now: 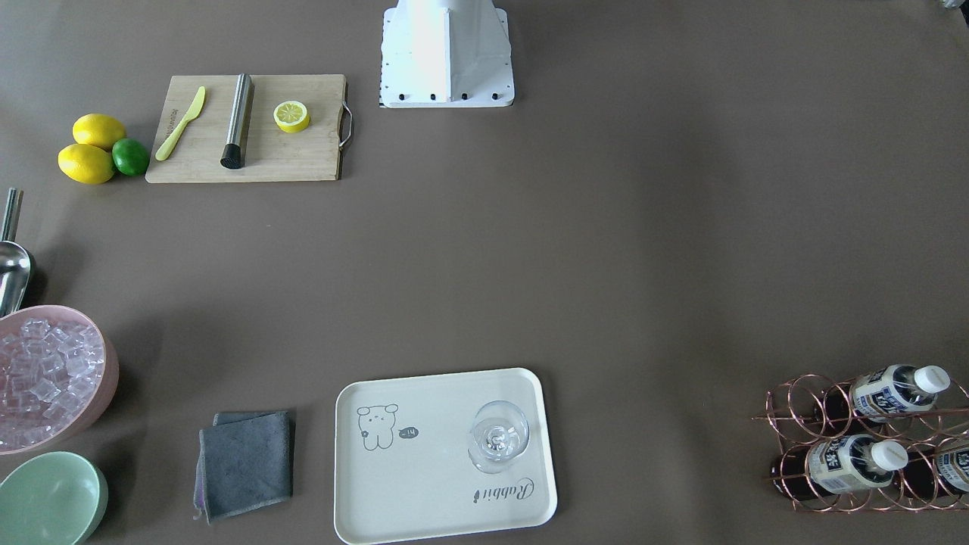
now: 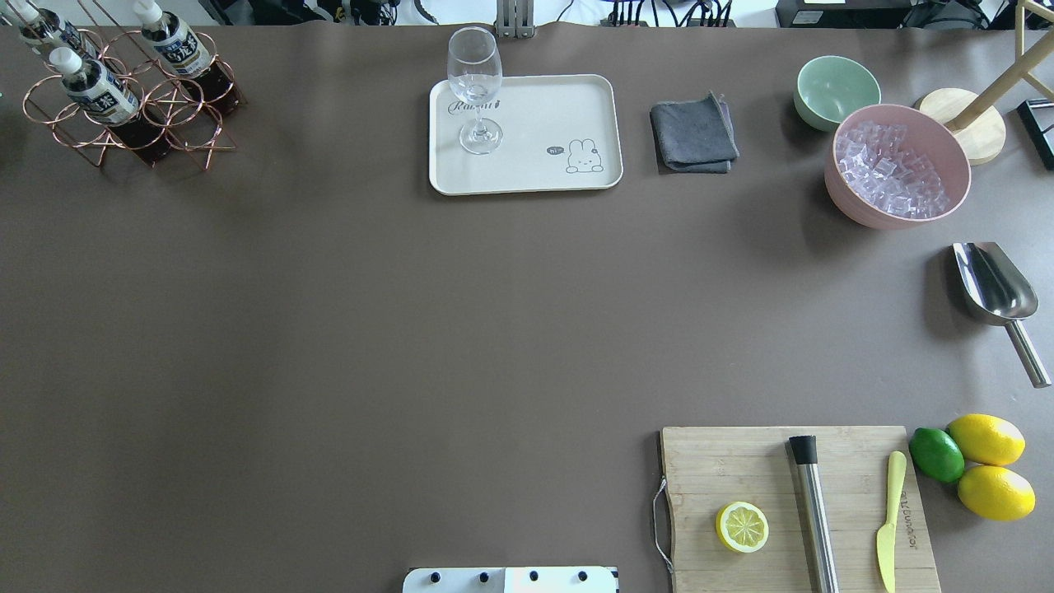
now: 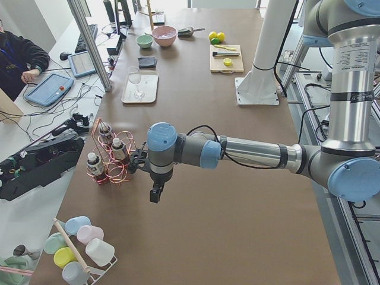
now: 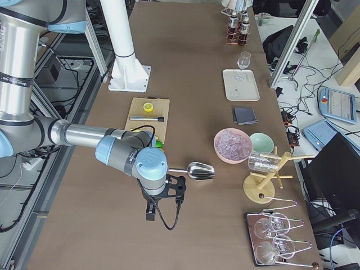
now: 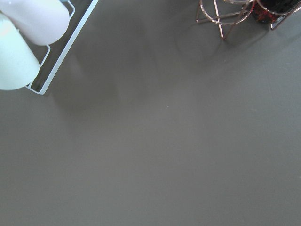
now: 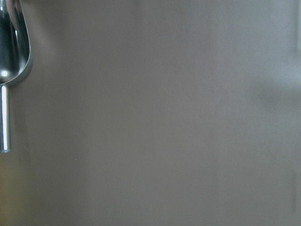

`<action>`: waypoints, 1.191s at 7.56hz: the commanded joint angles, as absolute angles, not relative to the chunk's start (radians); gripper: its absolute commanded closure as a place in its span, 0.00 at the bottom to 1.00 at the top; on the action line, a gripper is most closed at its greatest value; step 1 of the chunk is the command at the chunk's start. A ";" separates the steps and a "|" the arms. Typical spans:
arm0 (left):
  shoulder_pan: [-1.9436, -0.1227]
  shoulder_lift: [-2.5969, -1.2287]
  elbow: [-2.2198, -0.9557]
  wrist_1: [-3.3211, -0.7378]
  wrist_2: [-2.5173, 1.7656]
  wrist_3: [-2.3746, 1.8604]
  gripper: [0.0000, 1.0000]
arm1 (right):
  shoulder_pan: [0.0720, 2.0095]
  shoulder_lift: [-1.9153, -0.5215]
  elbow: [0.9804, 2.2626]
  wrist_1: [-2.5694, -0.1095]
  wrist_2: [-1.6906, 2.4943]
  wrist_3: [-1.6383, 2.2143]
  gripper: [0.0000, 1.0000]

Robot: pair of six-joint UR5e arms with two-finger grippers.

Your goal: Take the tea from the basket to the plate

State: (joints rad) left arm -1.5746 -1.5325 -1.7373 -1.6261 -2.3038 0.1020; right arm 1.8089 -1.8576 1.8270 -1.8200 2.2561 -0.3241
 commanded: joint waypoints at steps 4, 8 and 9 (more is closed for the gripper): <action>-1.537 -1.758 -1.730 -1.618 -2.256 0.595 0.02 | 1.793 -1.856 1.827 -1.815 2.269 -0.324 0.00; -1.493 -1.983 -1.628 -1.614 -2.263 0.923 0.02 | 1.792 -1.858 1.824 -1.816 2.270 -0.325 0.00; -1.486 -2.046 -1.612 -1.562 -2.254 0.923 0.02 | 1.792 -1.858 1.825 -1.815 2.270 -0.325 0.00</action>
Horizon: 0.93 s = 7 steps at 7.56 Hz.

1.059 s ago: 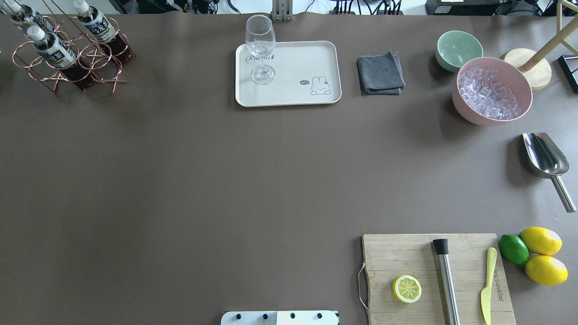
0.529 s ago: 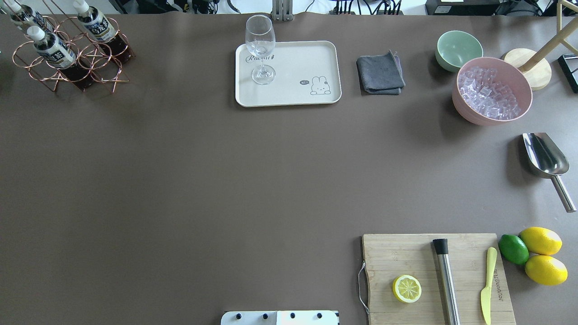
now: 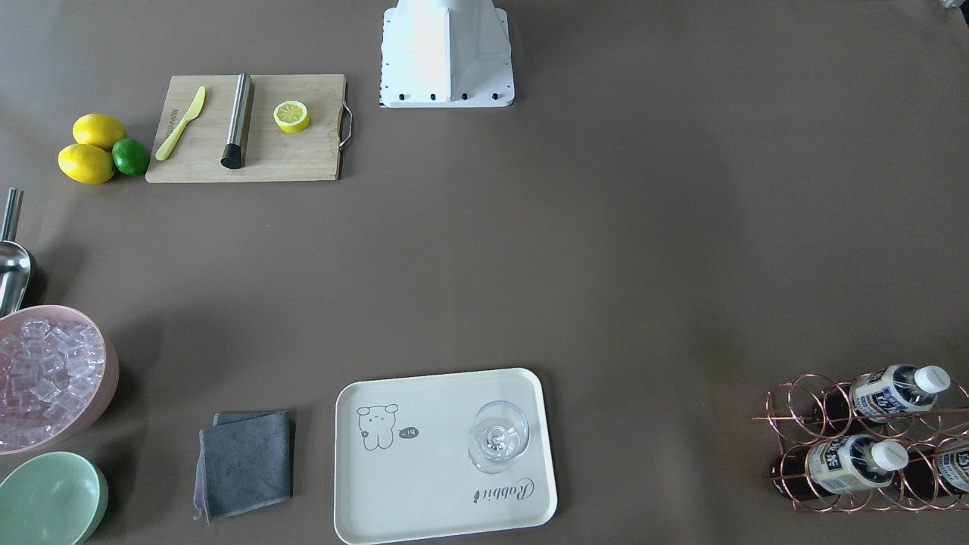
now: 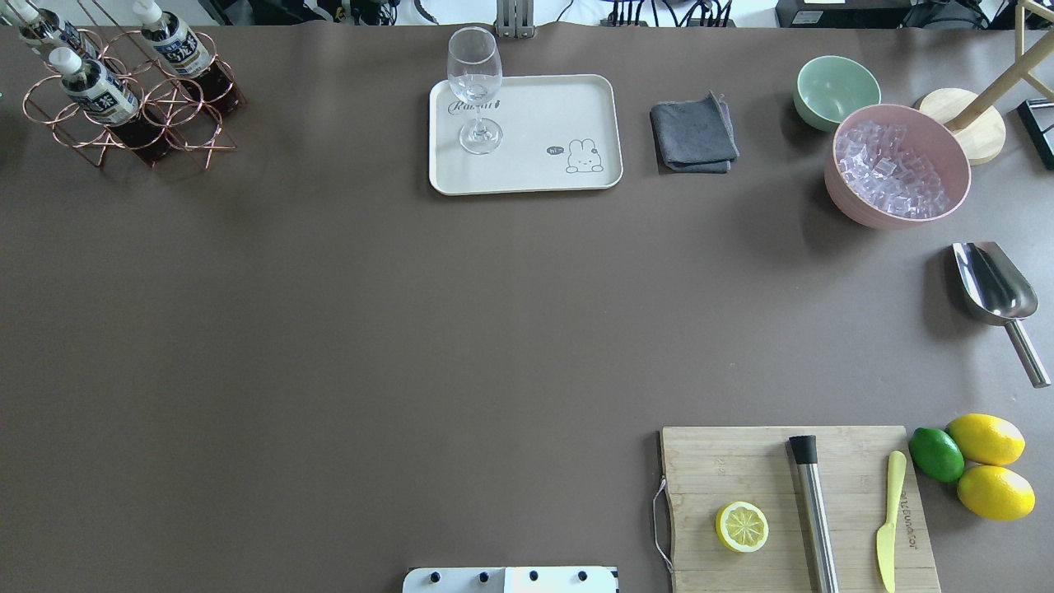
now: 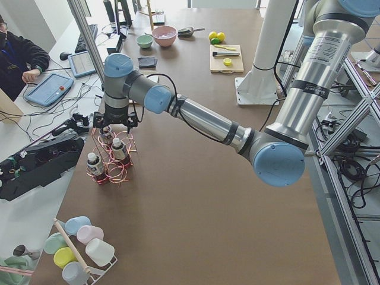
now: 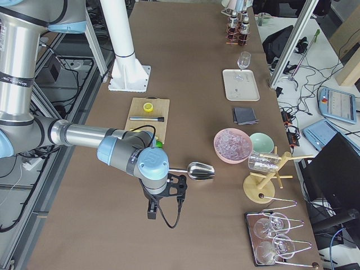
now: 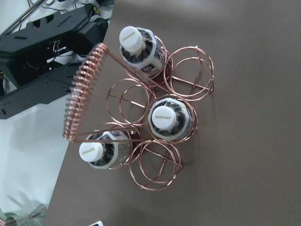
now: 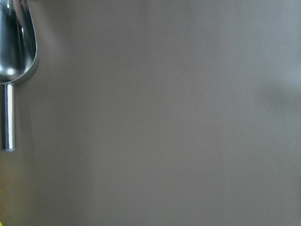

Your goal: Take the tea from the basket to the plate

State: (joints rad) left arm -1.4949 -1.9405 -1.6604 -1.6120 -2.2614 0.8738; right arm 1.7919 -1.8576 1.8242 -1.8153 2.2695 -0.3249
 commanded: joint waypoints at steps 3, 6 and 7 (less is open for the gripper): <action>-1.459 -2.189 -1.444 -1.520 -2.261 0.928 0.02 | 1.793 -1.858 1.830 -1.812 2.270 -0.327 0.00; -1.442 -2.265 -1.288 -1.532 -2.263 0.989 0.02 | 1.793 -1.861 1.836 -1.812 2.269 -0.336 0.00; -1.442 -2.278 -1.244 -1.560 -2.263 0.988 0.02 | 1.793 -1.858 1.838 -1.812 2.269 -0.334 0.00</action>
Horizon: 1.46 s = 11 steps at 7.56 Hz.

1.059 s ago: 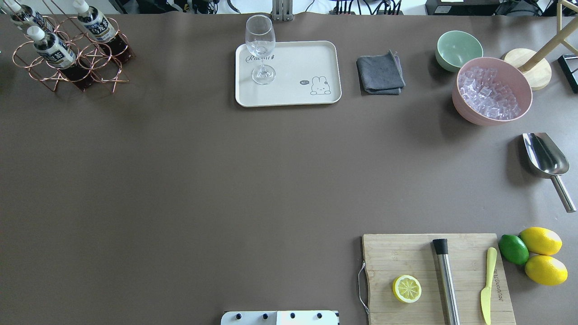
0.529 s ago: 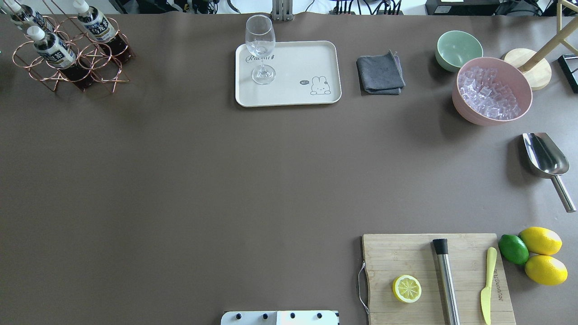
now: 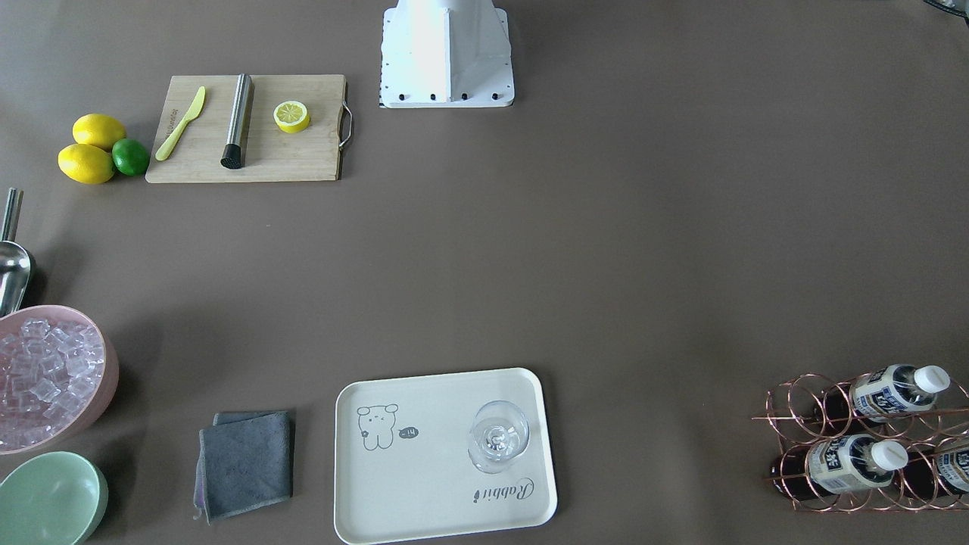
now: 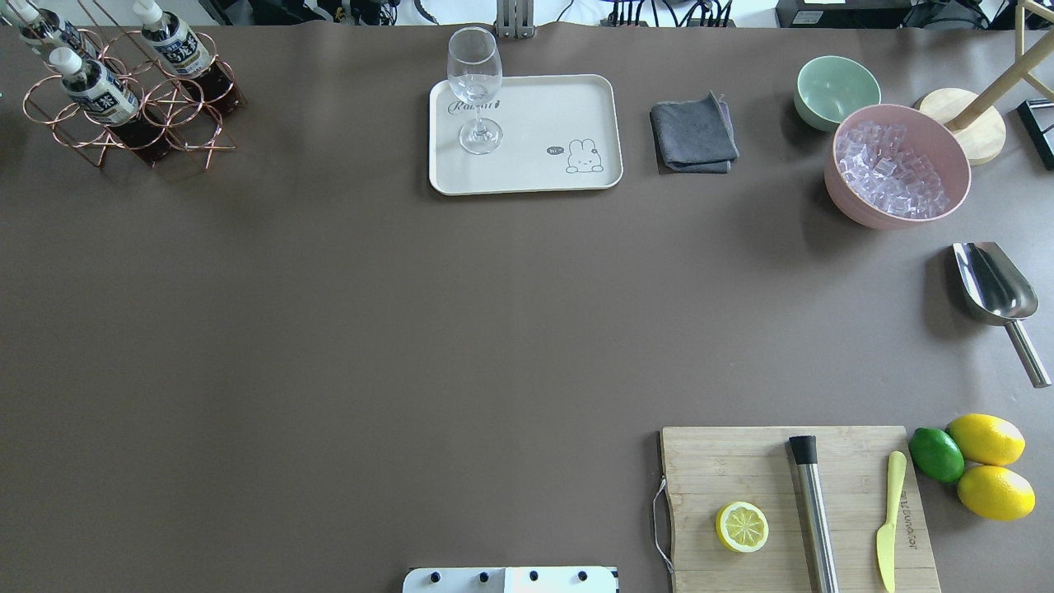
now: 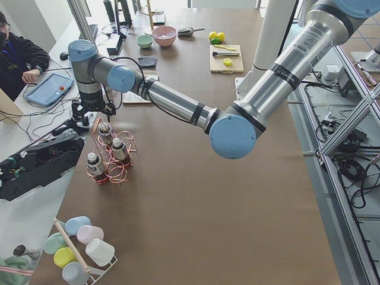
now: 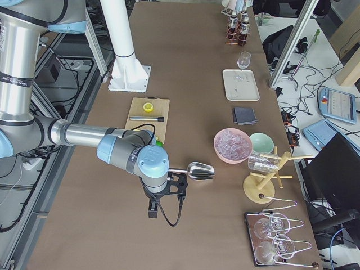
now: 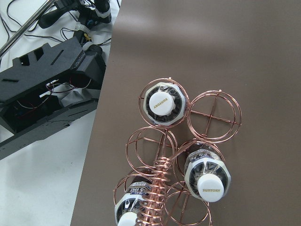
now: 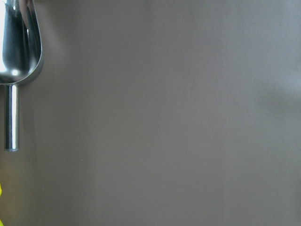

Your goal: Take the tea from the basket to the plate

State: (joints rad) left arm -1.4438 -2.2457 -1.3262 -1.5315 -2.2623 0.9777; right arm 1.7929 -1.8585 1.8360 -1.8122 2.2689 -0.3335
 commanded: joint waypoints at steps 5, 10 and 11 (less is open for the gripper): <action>-1.444 -2.301 -1.178 -1.633 -2.263 0.982 0.03 | 1.793 -1.858 1.836 -1.813 2.269 -0.327 0.00; -1.433 -2.302 -1.177 -1.640 -2.264 0.986 0.22 | 1.796 -1.859 1.841 -1.815 2.269 -0.327 0.00; -1.431 -2.301 -1.177 -1.640 -2.264 0.986 0.36 | 1.796 -1.859 1.841 -1.815 2.270 -0.327 0.00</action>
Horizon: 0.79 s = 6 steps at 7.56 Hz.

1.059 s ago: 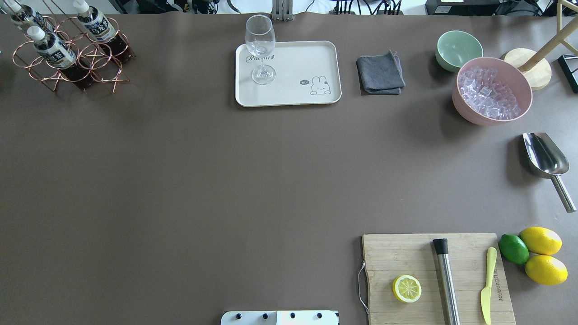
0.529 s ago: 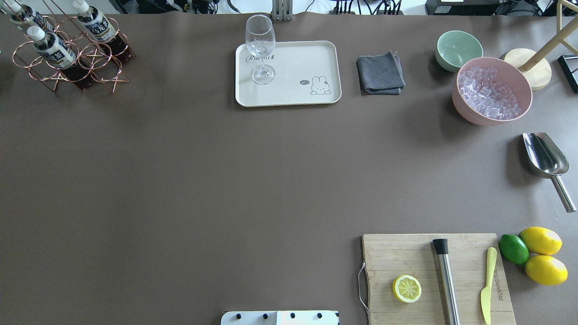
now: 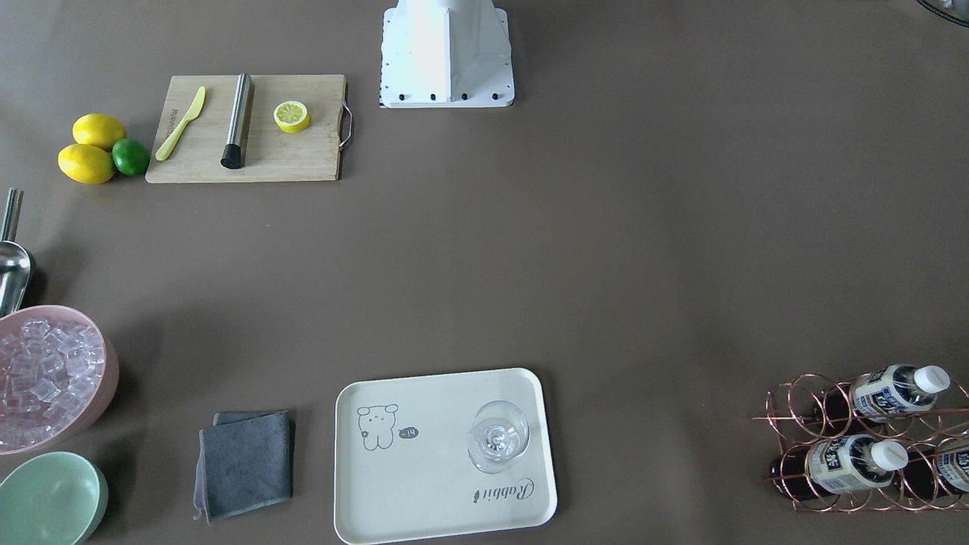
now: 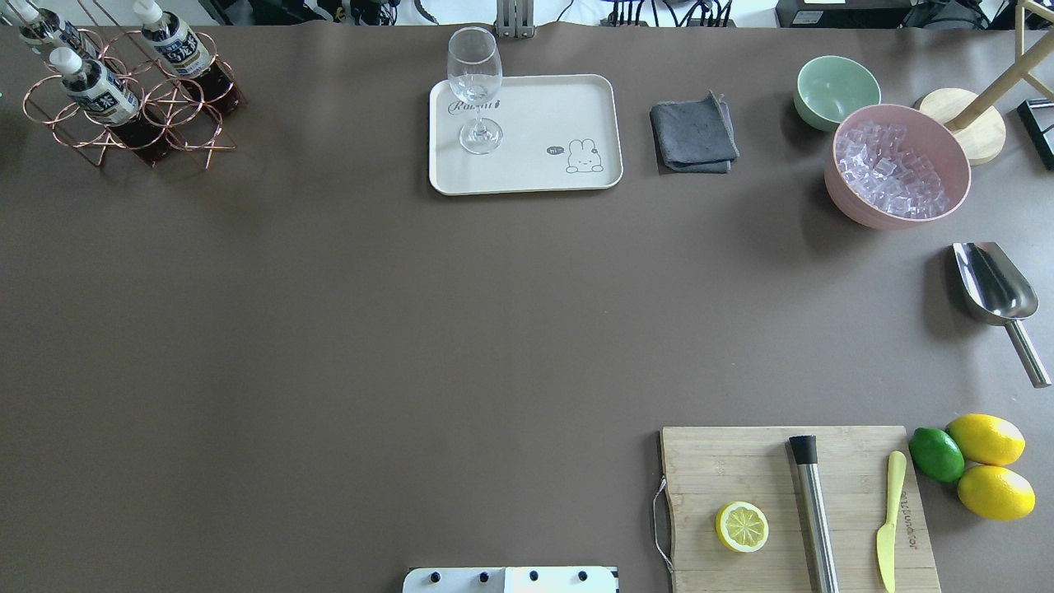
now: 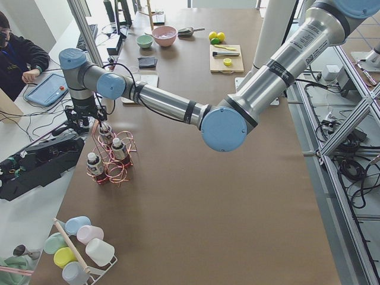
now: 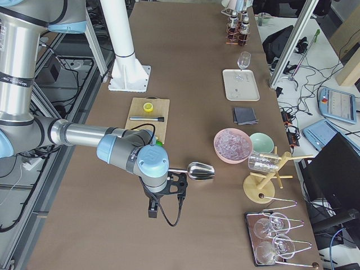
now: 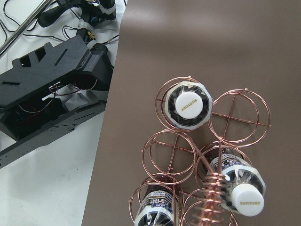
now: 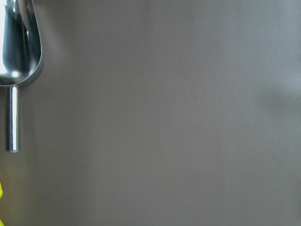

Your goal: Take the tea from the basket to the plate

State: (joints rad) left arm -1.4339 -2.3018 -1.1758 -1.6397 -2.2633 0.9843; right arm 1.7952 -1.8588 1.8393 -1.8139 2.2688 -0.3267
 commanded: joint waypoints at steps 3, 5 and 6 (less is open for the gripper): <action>-1.431 -2.287 -1.195 -1.637 -2.264 0.988 0.68 | 1.796 -1.859 1.833 -1.813 2.270 -0.327 0.00; -1.431 -2.258 -1.213 -1.638 -2.263 0.989 0.81 | 1.798 -1.867 1.833 -1.813 2.270 -0.339 0.00; -1.433 -2.250 -1.213 -1.638 -2.264 0.989 0.90 | 1.799 -1.867 1.836 -1.813 2.270 -0.341 0.00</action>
State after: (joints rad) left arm -1.4312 -2.2667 -1.2077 -1.6382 -2.2635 0.9890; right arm 1.7973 -1.8639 1.8339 -1.8132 2.2703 -0.3340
